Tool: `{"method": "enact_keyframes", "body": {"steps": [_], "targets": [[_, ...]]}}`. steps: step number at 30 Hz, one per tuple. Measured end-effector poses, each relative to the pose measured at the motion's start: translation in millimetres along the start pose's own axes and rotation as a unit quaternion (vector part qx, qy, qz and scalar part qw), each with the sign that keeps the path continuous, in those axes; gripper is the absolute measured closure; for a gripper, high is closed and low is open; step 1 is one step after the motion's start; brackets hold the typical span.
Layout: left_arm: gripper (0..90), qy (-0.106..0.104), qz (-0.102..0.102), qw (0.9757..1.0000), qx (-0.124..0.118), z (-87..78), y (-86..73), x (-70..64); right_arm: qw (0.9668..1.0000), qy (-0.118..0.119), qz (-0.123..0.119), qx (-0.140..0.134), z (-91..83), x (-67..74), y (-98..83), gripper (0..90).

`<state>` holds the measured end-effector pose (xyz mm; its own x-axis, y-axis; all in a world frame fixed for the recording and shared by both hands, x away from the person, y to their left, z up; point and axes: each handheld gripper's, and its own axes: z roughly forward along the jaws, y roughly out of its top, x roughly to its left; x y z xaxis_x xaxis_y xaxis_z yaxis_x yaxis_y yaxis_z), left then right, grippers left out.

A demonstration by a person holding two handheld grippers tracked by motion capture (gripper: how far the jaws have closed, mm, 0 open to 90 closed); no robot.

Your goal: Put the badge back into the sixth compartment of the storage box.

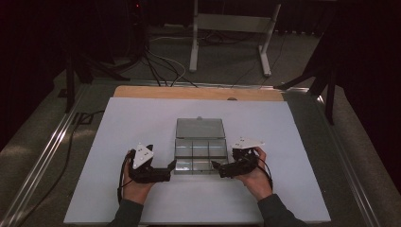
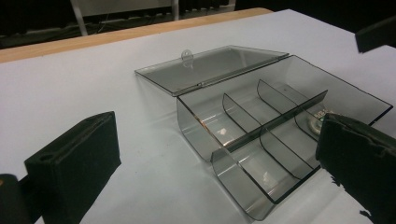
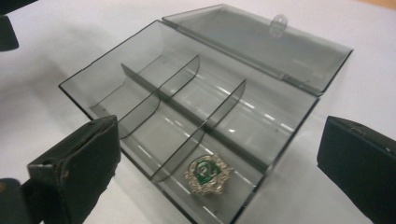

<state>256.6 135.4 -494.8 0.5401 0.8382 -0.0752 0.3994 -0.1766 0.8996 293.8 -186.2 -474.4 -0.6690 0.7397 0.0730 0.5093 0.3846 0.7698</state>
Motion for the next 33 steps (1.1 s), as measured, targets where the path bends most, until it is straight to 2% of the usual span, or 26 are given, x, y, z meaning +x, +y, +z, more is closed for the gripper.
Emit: {"method": "enact_keyframes", "body": {"steps": [6, 14, 21, 33], "targets": [[1.3, 0.003, -0.006, 1.0, -0.005, -1.8, 0.0, 2.0, 0.9999, 0.004, 0.005, -0.015, -7.2, -5.9, 8.3, 0.0], [1.3, 0.004, -0.007, 0.9999, -0.006, -2.1, 0.1, 2.0, 0.9997, -0.01, -0.004, -0.022, -9.0, -7.5, 22.0, 0.0], [1.3, 0.005, -0.008, 0.9999, -0.006, -1.2, 0.1, 0.5, 0.9988, -0.017, 0.005, -0.045, -14.2, -12.3, 34.6, 0.0], [1.3, 0.006, -0.013, 0.9999, -0.008, 2.4, 0.5, -0.8, 0.9976, -0.034, 0.007, -0.06, -7.1, -17.1, 51.1, 0.0]]}}
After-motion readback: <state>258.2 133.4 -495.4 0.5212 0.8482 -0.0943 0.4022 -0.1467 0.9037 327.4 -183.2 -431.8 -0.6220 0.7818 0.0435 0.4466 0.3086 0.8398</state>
